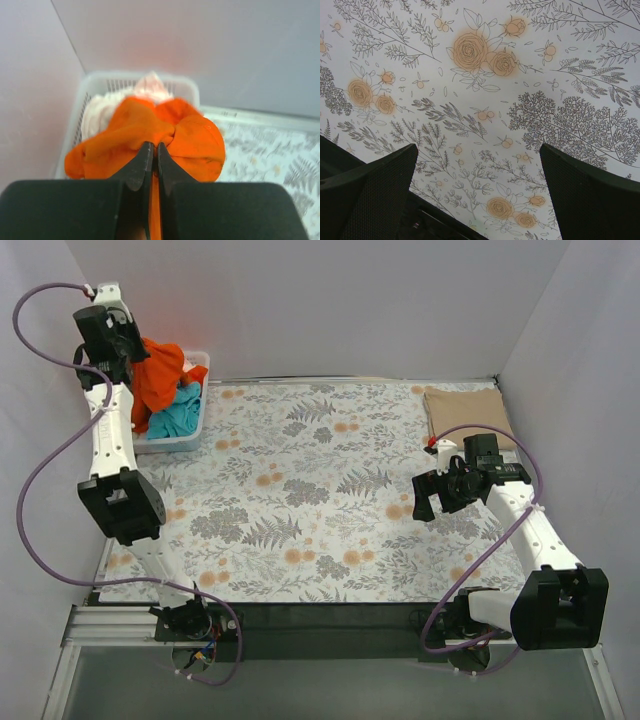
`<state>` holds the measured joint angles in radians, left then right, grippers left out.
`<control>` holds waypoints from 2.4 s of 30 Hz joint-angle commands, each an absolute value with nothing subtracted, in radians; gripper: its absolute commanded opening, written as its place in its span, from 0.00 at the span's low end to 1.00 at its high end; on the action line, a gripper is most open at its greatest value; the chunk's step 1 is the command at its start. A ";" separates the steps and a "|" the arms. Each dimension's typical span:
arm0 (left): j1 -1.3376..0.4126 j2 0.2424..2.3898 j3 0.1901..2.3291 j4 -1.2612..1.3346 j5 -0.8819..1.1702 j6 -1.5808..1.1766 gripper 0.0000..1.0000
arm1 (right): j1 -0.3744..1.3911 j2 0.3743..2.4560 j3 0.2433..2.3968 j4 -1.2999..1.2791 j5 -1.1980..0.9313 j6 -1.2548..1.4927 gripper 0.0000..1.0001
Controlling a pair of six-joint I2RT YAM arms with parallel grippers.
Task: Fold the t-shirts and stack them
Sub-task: Grab the tshirt from the pile, then move the tshirt to the center of the board
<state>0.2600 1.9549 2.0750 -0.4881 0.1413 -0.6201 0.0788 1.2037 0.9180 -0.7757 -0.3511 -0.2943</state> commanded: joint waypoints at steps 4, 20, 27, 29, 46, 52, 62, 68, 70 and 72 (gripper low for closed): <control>0.265 1.825 2.199 -0.192 0.215 -0.751 0.00 | 0.075 1.175 0.914 -0.753 -0.371 -0.302 0.98; 0.043 1.740 2.352 0.141 0.344 -0.911 0.00 | 0.074 1.154 0.919 -0.752 -0.365 -0.299 0.98; -0.081 1.666 2.346 0.141 0.426 -1.063 0.00 | 0.067 1.144 0.922 -0.752 -0.362 -0.296 0.98; -0.107 1.649 2.336 0.141 0.463 -1.092 0.00 | 0.064 1.141 0.922 -0.753 -0.362 -0.298 0.98; -0.255 1.257 1.297 0.100 0.696 -0.933 0.00 | 0.052 1.124 0.923 -0.753 -0.351 -0.295 0.98; -0.268 1.189 0.968 -0.046 0.741 -0.696 0.11 | 0.052 1.138 0.925 -0.756 -0.360 -0.295 0.98; -0.164 1.325 1.304 -0.362 0.350 -0.658 0.63 | 0.052 1.164 0.930 -0.759 -0.371 -0.295 0.98; -0.104 1.443 1.354 -0.391 0.042 -0.607 0.63 | 0.051 1.163 0.928 -0.758 -0.371 -0.296 0.98; -0.100 1.488 1.361 -0.388 -0.036 -0.598 0.62 | 0.052 1.161 0.925 -0.758 -0.368 -0.296 0.98; -0.097 1.515 1.367 -0.390 -0.064 -0.595 0.61 | 0.051 1.160 0.925 -0.759 -0.368 -0.296 0.98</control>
<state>-0.1024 1.4761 1.3502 -0.3416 0.0906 -0.6266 0.0578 1.1664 0.9180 -0.7757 -0.3508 -0.2924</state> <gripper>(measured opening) 0.614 0.985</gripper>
